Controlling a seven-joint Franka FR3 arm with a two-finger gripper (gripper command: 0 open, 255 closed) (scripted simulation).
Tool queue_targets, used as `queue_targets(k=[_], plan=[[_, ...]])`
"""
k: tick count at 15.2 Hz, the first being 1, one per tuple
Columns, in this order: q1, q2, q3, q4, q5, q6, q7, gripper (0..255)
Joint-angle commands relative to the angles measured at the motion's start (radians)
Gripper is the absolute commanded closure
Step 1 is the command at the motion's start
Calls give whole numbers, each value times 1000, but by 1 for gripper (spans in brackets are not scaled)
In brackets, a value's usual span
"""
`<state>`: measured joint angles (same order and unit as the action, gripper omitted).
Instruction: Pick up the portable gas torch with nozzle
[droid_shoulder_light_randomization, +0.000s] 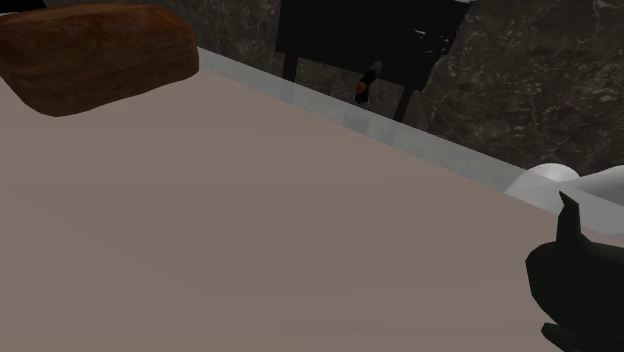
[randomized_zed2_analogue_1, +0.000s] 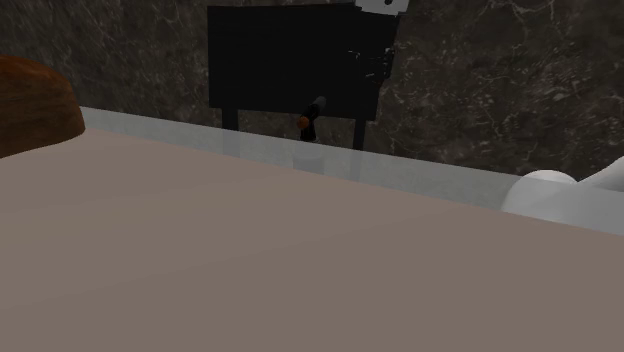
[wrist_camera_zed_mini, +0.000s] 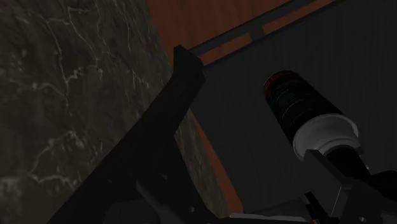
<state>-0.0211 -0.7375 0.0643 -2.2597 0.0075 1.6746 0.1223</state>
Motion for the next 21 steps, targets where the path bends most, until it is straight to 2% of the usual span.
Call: queue_targets(k=[1,6,10,19,20,21], plan=[[0,0,0,0,0,0,0,0],[-165,137,242,159,92,-84,659,0],[-296,308,399,345,119,-148,1160,0],[-286,283,404,221,132,-49,1156,0],[-287,285,404,224,131,-49,1156,255],[-287,285,404,224,131,-49,1156,255]])
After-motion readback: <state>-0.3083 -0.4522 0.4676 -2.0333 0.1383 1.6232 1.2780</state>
